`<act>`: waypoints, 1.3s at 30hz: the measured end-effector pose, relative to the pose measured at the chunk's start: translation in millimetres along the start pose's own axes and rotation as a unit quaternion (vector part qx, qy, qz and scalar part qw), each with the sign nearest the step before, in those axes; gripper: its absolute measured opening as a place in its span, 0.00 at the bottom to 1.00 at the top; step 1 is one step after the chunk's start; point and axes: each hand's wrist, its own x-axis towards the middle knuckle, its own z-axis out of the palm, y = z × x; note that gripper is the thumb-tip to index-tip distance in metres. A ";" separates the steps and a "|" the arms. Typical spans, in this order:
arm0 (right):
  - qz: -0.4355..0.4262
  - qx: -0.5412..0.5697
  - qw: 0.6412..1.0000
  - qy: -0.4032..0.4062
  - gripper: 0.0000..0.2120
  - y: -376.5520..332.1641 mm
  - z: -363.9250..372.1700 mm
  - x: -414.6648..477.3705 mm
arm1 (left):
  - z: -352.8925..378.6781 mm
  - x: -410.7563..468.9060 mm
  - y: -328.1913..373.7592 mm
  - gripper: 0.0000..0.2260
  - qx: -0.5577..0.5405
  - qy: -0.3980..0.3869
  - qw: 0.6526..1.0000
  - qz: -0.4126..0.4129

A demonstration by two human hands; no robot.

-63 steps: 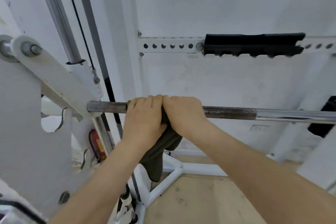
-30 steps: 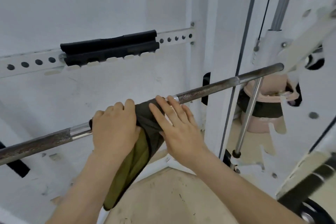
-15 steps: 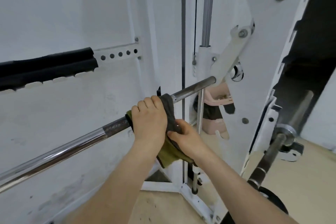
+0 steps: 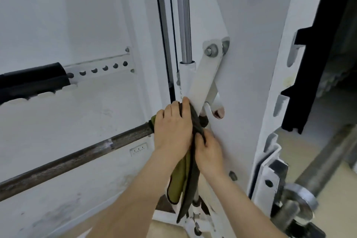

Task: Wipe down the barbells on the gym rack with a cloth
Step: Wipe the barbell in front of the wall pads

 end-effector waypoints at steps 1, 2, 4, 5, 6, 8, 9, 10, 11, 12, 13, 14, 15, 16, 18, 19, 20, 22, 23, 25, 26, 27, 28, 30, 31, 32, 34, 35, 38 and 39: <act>0.017 0.036 0.999 -0.019 0.11 1.4 -1.0 3.9 | -2.5 -1.1 -2.5 0.34 -0.012 0.001 1.000 0.014; 0.039 0.079 0.995 -0.042 0.12 1.9 -1.1 5.4 | -5.7 -3.6 -6.9 0.33 -0.024 -0.007 0.999 0.031; 0.078 0.147 0.983 -0.078 0.13 1.2 -0.9 2.9 | -14.2 -8.6 -15.9 0.28 -0.089 -0.028 0.995 0.042; 0.084 0.160 0.979 -0.089 0.13 -1.3 -3.4 -0.2 | -19.5 -11.9 -18.6 0.25 -0.130 -0.026 0.991 0.033; 0.084 0.167 0.977 -0.101 0.13 -6.1 -9.2 -4.1 | -25.5 -16.5 -20.4 0.21 -0.164 -0.018 0.986 0.018; 0.070 0.186 0.969 -0.150 0.15 -17.4 -28.2 -10.4 | -37.1 -28.1 -22.0 0.13 -0.197 0.004 0.980 -0.014; 0.055 0.189 0.962 -0.190 0.17 -24.5 -41.6 -12.7 | -43.5 -35.0 -22.4 0.10 -0.207 0.020 0.978 -0.023; 0.033 0.174 0.953 -0.245 0.18 -31.1 -56.3 -14.5 | -52.3 -42.3 -22.7 0.07 -0.220 0.032 0.974 -0.035; 0.007 0.138 0.942 -0.305 0.17 -38.0 -71.2 -17.1 | -62.3 -49.9 -23.0 0.06 -0.234 0.033 0.971 -0.045; -0.019 0.090 0.929 -0.359 0.15 -43.9 -85.3 -19.5 | -73.6 -57.7 -22.2 0.08 -0.241 0.022 0.969 -0.050; -0.039 0.045 0.915 -0.399 0.14 -49.2 -98.5 -22.0 | -84.8 -66.3 -20.3 0.10 -0.244 0.005 0.969 -0.048; -0.054 0.007 0.904 -0.425 0.15 -53.2 -111.0 -24.2 | -97.0 -75.6 -15.9 0.12 -0.247 -0.014 0.968 -0.043; -0.065 -0.025 0.897 -0.437 0.16 -56.3 -122.9 -26.6 | -109.6 -84.1 -9.7 0.13 -0.250 -0.032 0.967 -0.035; -0.074 -0.050 0.892 -0.443 0.16 -60.2 -136.1 -30.1 | -121.9 -92.5 -2.1 0.14 -0.255 -0.047 0.965 -0.032; -0.087 -0.090 0.882 -0.455 0.17 -66.2 -163.8 -37.7 | -146.9 -108.7 16.2 0.17 -0.287 -0.084 0.953 -0.038; -0.089 -0.103 0.874 -0.466 0.17 -68.4 -179.1 -42.6 | -158.6 -117.3 26.2 0.18 -0.327 -0.116 0.937 -0.045; -0.089 -0.117 0.865 -0.479 0.17 -70.4 -194.3 -48.3 | -169.7 -126.7 37.1 0.19 -0.393 -0.152 0.905 -0.052; -0.091 -0.139 0.852 -0.496 0.19 -76.2 -223.9 -62.1 | -188.7 -147.1 61.6 0.17 -0.564 -0.191 0.800 -0.072; -0.090 -0.146 0.848 -0.501 0.20 -79.5 -238.8 -69.5 | -194.2 -156.4 73.8 0.16 -0.633 -0.177 0.747 -0.096; -0.082 -0.171 0.845 -0.501 0.20 -84.6 -266.5 -81.2 | -198.7 -168.7 96.1 0.14 -0.710 -0.143 0.670 -0.162; -0.080 -0.191 0.846 -0.491 0.19 -85.5 -280.9 -86.0 | -201.2 -172.7 108.7 0.13 -0.726 -0.140 0.646 -0.190; -0.084 -0.220 0.847 -0.476 0.17 -85.2 -291.4 -88.6 | -202.5 -174.5 118.4 0.12 -0.734 -0.144 0.631 -0.207; -0.093 -0.258 0.847 -0.456 0.15 -83.0 -300.1 -90.0 | -203.8 -174.7 126.9 0.11 -0.742 -0.151 0.617 -0.215; -0.125 -0.351 0.838 -0.398 0.09 -74.0 -316.0 -89.1 | -207.3 -171.9 143.6 0.11 -0.736 -0.164 0.626 -0.200; -0.136 -0.395 0.831 -0.368 0.07 -68.3 -322.4 -86.9 | -208.5 -170.3 151.0 0.11 -0.725 -0.161 0.643 -0.189; -0.143 -0.433 0.824 -0.337 0.07 -62.4 -328.7 -83.4 | -209.6 -168.6 158.1 0.13 -0.717 -0.152 0.655 -0.181; -0.168 -0.483 0.826 -0.237 0.08 -53.7 -340.8 -74.9 | -209.9 -164.3 169.7 0.18 -0.682 -0.123 0.702 -0.164; -0.180 -0.493 0.834 -0.169 0.08 -50.6 -346.6 -71.5 | -209.5 -161.8 174.6 0.21 -0.650 -0.109 0.737 -0.152; -0.093 -0.472 0.876 -0.022 0.09 -44.6 -366.6 -53.6 | -209.7 -147.7 187.6 0.21 -0.559 -0.079 0.816 -0.123; -0.040 -0.435 0.899 -0.036 0.09 -44.6 -374.2 -44.5 | -208.6 -140.8 192.9 0.19 -0.536 -0.090 0.832 -0.109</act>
